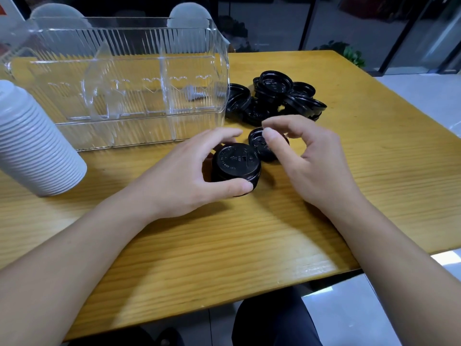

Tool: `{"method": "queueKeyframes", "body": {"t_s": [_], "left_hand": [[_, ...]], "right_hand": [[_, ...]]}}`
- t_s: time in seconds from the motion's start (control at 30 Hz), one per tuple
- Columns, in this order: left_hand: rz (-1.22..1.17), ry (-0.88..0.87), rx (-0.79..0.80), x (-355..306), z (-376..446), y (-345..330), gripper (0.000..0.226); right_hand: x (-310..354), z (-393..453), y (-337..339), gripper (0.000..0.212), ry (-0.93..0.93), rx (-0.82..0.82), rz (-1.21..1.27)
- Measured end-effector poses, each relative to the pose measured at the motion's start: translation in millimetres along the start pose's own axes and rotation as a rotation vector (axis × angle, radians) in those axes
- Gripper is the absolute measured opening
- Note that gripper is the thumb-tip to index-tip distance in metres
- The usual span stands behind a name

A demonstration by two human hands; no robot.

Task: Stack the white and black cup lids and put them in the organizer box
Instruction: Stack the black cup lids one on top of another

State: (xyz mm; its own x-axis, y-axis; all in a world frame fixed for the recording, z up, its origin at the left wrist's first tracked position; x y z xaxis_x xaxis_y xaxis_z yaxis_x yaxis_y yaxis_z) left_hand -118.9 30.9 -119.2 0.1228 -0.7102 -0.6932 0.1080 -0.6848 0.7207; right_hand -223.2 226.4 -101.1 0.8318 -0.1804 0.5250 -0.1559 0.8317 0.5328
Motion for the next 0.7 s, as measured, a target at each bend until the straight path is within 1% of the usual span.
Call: {"method": "queueKeyframes", "body": {"t_s": [0.03, 0.1, 0.13, 0.2, 0.4, 0.53, 0.7], "left_hand": [[0.004, -0.007, -0.014, -2.0, -0.2, 0.5, 0.089], [0.01, -0.013, -0.035, -5.2, -0.3, 1.4, 0.072], [0.011, -0.012, -0.038, -5.9, -0.3, 2.0, 0.068], [0.012, -0.006, -0.039, -5.6, 0.0, 2.9, 0.066], [0.003, 0.003, -0.045, -4.2, -0.2, 5.0, 0.065], [-0.015, 0.006, -0.049, -4.1, -0.3, 5.2, 0.065], [-0.014, 0.027, -0.027, -1.3, 0.7, 3.1, 0.068]], "right_hand": [[-5.6, -0.2, -0.2, 0.02, -0.005, 0.018, -0.067], [-15.3, -2.2, -5.8, 0.022, -0.015, 0.109, -0.185], [-18.8, -3.7, -9.4, 0.023, -0.023, 0.155, -0.221], [-22.7, -5.4, -13.7, 0.022, -0.034, 0.202, -0.255], [-22.1, -4.5, -10.9, 0.004, -0.038, 0.196, -0.286], [-19.9, -3.9, -9.3, 0.005, -0.036, 0.177, -0.277], [-14.8, -3.1, -2.1, 0.007, -0.007, 0.066, -0.205]]}}
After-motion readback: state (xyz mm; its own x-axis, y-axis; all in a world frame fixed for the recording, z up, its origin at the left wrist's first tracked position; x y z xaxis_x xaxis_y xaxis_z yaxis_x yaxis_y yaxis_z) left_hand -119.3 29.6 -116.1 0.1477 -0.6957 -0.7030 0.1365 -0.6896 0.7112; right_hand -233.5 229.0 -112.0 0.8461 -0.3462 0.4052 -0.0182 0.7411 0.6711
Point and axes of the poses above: each hand's wrist, its own z-axis towards the middle knuckle, its own y-axis out of the back of the hand, x = y × z, the point moved 7 cm from there along z, towards the middle knuckle, and after that the axes turned 15 degrees about y, right-handed, at the moved point
